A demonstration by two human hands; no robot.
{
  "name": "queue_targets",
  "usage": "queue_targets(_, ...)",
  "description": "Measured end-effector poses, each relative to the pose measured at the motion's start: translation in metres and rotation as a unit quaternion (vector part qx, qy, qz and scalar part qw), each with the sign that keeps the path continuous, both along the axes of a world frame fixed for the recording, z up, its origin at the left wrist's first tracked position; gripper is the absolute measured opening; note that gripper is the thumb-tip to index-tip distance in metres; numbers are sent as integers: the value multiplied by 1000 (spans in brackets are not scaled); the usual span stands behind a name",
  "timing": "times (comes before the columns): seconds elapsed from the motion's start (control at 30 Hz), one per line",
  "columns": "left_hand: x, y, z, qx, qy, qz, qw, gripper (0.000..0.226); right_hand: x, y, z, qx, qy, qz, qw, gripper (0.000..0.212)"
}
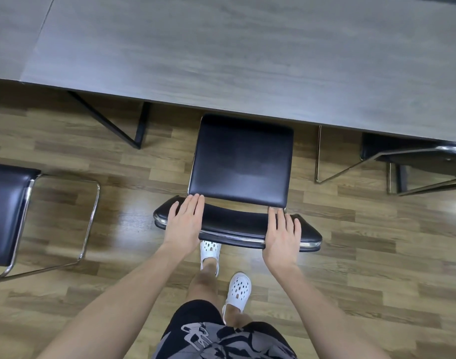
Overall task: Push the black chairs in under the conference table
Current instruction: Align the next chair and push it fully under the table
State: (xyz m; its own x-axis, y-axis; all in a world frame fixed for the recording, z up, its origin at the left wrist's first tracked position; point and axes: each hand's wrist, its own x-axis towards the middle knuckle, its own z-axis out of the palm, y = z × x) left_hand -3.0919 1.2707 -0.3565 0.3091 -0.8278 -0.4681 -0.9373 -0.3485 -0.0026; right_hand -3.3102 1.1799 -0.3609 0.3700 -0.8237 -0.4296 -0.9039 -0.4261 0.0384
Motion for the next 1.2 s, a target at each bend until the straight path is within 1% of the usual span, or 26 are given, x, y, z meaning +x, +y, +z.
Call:
queue_targets(0.73,41,-69,0,-5,-4,1,1000,111,39,-63,-6,-18,-7,3,1000,99)
queue_targets(1.2,52,-112,3,-10,-8,0,1000,114,51,-110,-4,-22,-1,15,1000,98)
